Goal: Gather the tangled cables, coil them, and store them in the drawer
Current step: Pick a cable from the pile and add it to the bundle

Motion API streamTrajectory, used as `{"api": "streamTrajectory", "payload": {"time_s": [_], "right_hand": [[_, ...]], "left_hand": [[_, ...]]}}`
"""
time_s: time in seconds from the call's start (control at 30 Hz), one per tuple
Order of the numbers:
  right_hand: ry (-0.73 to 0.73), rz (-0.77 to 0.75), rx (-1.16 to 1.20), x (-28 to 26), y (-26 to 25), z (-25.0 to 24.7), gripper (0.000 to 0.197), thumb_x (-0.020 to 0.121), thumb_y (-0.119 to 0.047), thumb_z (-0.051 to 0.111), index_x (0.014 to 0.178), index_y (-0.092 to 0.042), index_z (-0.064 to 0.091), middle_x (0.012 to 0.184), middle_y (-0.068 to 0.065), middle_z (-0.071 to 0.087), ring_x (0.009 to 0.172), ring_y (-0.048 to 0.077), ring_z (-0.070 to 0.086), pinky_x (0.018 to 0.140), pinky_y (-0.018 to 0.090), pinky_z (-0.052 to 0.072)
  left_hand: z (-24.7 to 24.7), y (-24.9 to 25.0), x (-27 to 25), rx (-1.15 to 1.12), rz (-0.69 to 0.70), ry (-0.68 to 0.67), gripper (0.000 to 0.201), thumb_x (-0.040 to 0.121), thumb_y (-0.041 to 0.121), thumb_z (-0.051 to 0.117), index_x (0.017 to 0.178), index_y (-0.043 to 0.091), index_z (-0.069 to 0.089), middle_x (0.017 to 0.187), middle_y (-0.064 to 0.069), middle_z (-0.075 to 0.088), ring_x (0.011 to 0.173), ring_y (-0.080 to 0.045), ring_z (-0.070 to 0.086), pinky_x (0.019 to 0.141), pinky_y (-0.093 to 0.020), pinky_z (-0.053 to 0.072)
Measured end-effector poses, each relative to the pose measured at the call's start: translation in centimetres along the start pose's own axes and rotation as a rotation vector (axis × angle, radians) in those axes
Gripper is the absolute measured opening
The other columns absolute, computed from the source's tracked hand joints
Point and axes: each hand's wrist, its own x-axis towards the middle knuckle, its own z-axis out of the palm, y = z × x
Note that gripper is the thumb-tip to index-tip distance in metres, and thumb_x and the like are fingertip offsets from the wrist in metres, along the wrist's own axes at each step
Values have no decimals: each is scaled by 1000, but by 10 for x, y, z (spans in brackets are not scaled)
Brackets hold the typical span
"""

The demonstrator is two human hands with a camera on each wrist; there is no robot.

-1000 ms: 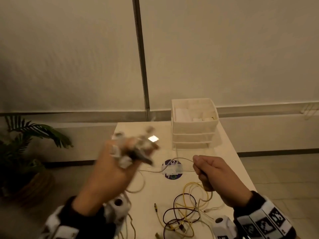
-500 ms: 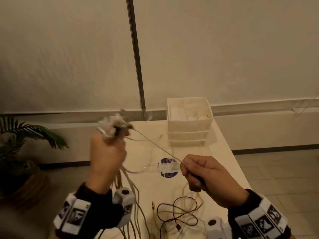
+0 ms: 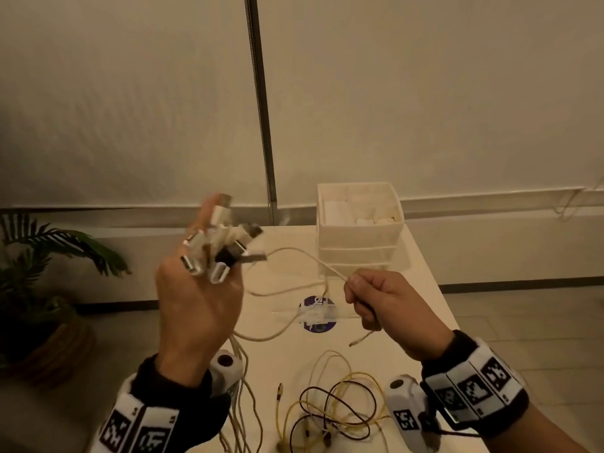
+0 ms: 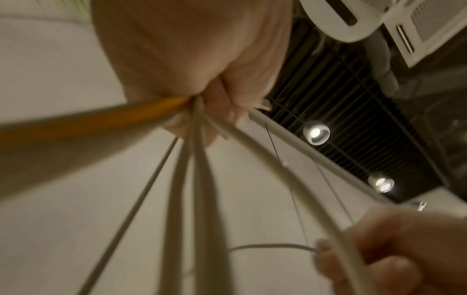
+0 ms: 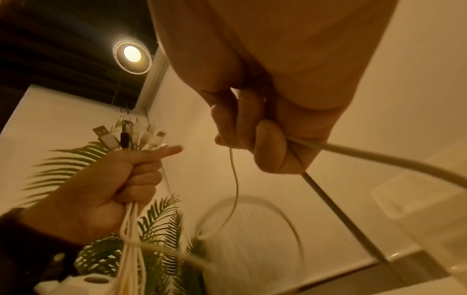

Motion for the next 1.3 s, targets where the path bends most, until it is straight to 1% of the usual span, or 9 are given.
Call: {"api": "streamTrajectory", "payload": {"time_s": [0.07, 0.17, 0.33, 0.47, 0.6, 0.7, 0.8, 0.9, 1.3], "right_hand": [[-85, -2, 78, 0, -2, 7, 35, 101, -16, 42, 69, -9, 56, 46, -1, 36, 45, 12, 27, 49, 27, 22], [-175, -16, 174, 3, -12, 15, 29, 94, -21, 46, 70, -6, 53, 47, 0, 36, 47, 14, 27, 47, 23, 26], [-168, -40, 164, 3, -15, 0, 33, 99, -23, 45, 74, -6, 58, 49, 3, 36, 45, 13, 28, 47, 26, 24], [-193, 30, 308, -9, -2, -8, 30, 90, -27, 47, 75, -3, 57, 48, 4, 32, 43, 13, 22, 45, 23, 22], [-199, 65, 369, -7, 7, 1, 29, 90, -26, 47, 73, -4, 57, 47, 4, 30, 45, 13, 17, 46, 24, 19], [-205, 64, 423, -4, 1, 6, 28, 90, -25, 47, 73, -5, 56, 47, 3, 29, 45, 13, 15, 47, 26, 16], [-257, 40, 453, -4, -8, 9, 27, 90, -24, 46, 75, -4, 55, 47, 3, 30, 46, 16, 14, 49, 29, 15], [-285, -6, 382, -8, -12, 11, 26, 92, -24, 45, 82, -3, 57, 48, 3, 38, 43, 14, 23, 48, 29, 21], [-651, -68, 0, -51, 35, 37, 13, 93, -12, 61, 96, -8, 73, 85, 8, 66, 73, 22, 63, 69, 33, 50]], "left_hand": [[6, 7, -3, 56, 134, -357, 29, 89, 4, 58, 91, 32, 63, 79, 30, 67, 72, 15, 61, 65, -6, 50], [30, 0, -9, 199, 143, -673, 33, 80, 6, 55, 92, 35, 67, 70, 30, 61, 71, 10, 59, 59, -7, 40], [27, -24, -3, 97, -65, -404, 40, 87, -4, 57, 72, 33, 65, 64, 27, 62, 55, 5, 54, 53, -14, 38], [0, -49, 24, -97, -353, -117, 21, 88, 37, 59, 68, 31, 66, 48, 7, 43, 44, -20, 34, 49, -37, 32], [4, -35, 16, 47, -181, -182, 17, 95, 21, 61, 98, 36, 69, 63, -6, 55, 52, -11, 49, 49, -35, 42], [18, -13, -3, 14, 13, -452, 53, 90, -10, 57, 129, 26, 59, 102, 16, 67, 88, 6, 67, 72, -11, 52], [35, -12, -15, 101, 112, -696, 42, 84, -14, 57, 105, 20, 70, 89, 17, 70, 84, -3, 66, 69, -14, 48], [38, -24, -15, 147, 100, -569, 21, 86, -9, 58, 83, 11, 63, 78, 8, 62, 65, -14, 56, 55, -24, 43], [-39, -18, -3, -193, -183, -436, 3, 83, 7, 54, 83, 4, 54, 52, 8, 48, 41, -2, 37, 39, -15, 29]]}}
